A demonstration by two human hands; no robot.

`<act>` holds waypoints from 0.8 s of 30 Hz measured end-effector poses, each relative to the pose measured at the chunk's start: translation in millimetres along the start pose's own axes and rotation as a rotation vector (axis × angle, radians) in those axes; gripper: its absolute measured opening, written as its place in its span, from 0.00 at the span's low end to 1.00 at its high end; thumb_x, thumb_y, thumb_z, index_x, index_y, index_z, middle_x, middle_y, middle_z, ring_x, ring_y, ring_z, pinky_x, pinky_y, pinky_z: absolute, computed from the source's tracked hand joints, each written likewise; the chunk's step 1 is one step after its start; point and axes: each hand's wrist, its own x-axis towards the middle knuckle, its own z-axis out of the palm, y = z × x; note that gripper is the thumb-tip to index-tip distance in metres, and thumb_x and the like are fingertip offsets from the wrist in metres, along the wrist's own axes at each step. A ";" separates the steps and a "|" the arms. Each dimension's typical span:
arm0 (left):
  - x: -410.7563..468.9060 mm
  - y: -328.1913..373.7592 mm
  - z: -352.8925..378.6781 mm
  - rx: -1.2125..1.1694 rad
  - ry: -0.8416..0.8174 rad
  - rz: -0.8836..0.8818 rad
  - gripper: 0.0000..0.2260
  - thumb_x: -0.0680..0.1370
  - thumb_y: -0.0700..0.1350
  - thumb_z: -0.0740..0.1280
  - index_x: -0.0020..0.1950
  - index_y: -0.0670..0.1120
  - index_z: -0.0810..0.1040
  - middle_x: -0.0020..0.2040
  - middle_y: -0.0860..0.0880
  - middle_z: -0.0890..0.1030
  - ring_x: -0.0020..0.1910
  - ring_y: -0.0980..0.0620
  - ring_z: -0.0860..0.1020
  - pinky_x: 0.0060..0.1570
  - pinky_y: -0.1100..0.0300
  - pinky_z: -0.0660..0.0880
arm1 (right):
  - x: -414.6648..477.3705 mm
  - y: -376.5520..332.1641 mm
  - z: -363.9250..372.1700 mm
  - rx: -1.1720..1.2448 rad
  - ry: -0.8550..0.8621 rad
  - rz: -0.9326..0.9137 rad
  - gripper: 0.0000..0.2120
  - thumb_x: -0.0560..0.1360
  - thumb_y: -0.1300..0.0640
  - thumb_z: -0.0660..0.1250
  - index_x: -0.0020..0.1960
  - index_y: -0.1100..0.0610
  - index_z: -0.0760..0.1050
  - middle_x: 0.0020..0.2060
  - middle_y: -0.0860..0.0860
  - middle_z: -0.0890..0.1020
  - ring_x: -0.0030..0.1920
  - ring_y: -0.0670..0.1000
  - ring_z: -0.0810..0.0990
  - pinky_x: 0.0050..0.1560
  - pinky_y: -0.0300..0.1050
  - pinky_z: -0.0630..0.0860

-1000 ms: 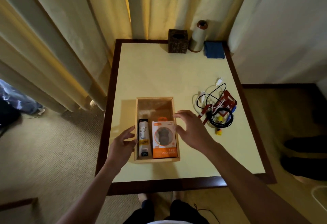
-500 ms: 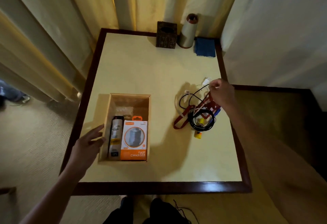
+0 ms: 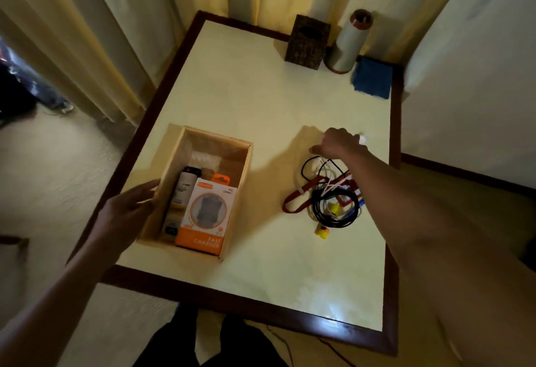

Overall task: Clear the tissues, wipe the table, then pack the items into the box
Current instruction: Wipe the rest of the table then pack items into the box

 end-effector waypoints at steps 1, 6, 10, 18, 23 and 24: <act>-0.5 -0.9 -0.8 0.000 0.000 0.003 0.18 0.82 0.39 0.65 0.68 0.55 0.79 0.60 0.46 0.84 0.57 0.46 0.85 0.52 0.43 0.81 | 2.5 -3.1 3.2 0.038 0.008 0.010 0.30 0.74 0.38 0.70 0.67 0.57 0.74 0.64 0.58 0.78 0.66 0.62 0.75 0.67 0.58 0.67; 4.3 -5.3 -3.0 0.060 0.033 0.000 0.17 0.81 0.42 0.69 0.66 0.60 0.81 0.63 0.48 0.84 0.62 0.46 0.83 0.59 0.39 0.80 | -4.2 -1.7 -4.3 0.242 0.089 0.011 0.17 0.74 0.45 0.71 0.59 0.53 0.79 0.57 0.54 0.82 0.62 0.59 0.77 0.62 0.54 0.72; 3.8 2.1 -2.1 0.194 0.027 0.028 0.20 0.76 0.52 0.71 0.68 0.63 0.79 0.62 0.53 0.84 0.63 0.48 0.82 0.60 0.38 0.79 | -37.7 3.1 -34.0 0.606 0.257 -0.055 0.12 0.75 0.50 0.67 0.58 0.47 0.79 0.44 0.44 0.79 0.56 0.53 0.78 0.55 0.50 0.74; 8.1 5.5 -6.5 0.204 0.039 -0.007 0.20 0.77 0.44 0.72 0.59 0.70 0.82 0.60 0.53 0.84 0.61 0.49 0.82 0.61 0.41 0.80 | -128.8 -14.1 -57.4 1.379 0.278 -0.176 0.10 0.80 0.51 0.70 0.57 0.56 0.81 0.48 0.53 0.87 0.46 0.50 0.85 0.49 0.43 0.83; 9.5 12.9 -5.9 0.074 -0.062 -0.062 0.19 0.81 0.30 0.66 0.70 0.45 0.78 0.62 0.38 0.81 0.51 0.46 0.82 0.36 0.60 0.81 | -169.1 -47.6 -35.1 1.806 -0.008 -0.143 0.12 0.78 0.56 0.72 0.56 0.63 0.77 0.42 0.56 0.84 0.44 0.51 0.84 0.44 0.41 0.82; 9.3 13.7 -6.7 0.068 -0.088 -0.063 0.20 0.81 0.29 0.65 0.70 0.42 0.77 0.61 0.37 0.81 0.50 0.44 0.82 0.34 0.61 0.80 | -174.1 -55.9 -28.3 1.886 -0.072 -0.139 0.07 0.78 0.61 0.71 0.53 0.62 0.77 0.41 0.56 0.84 0.44 0.52 0.84 0.44 0.41 0.82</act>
